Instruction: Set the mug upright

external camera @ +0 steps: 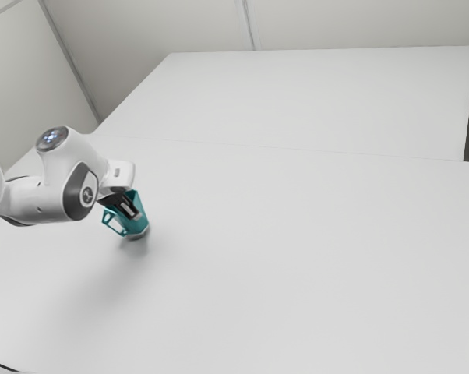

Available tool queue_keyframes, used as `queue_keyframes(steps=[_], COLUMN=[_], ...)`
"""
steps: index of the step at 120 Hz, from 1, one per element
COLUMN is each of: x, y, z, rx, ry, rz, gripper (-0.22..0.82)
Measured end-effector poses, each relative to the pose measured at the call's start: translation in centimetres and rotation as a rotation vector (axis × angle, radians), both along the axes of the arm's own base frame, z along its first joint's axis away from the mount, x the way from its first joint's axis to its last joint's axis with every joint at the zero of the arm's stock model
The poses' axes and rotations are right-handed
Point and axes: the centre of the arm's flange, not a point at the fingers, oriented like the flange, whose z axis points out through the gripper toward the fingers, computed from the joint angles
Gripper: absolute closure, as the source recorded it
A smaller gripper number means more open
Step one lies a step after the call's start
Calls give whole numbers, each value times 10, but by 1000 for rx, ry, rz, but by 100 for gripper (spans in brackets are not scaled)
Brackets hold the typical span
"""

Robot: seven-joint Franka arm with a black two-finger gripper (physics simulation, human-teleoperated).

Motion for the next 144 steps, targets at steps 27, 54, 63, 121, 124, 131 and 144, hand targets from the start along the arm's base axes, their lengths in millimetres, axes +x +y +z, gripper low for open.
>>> queue_keyframes(steps=[27,54,63,121,124,131,144], x=[0,-2,-4,-9,-9,-9,-11], y=[-19,-40,-46,-39,-39,-42,-42], z=[-3,-11,-11,3,6,12,30], rx=[-19,-31,-31,-25,-22,-14,7], ry=[55,101,112,125,122,115,95], rz=[-17,-40,-45,-10,-11,-14,-10], gripper=[79,79,79,25,24,22,18])
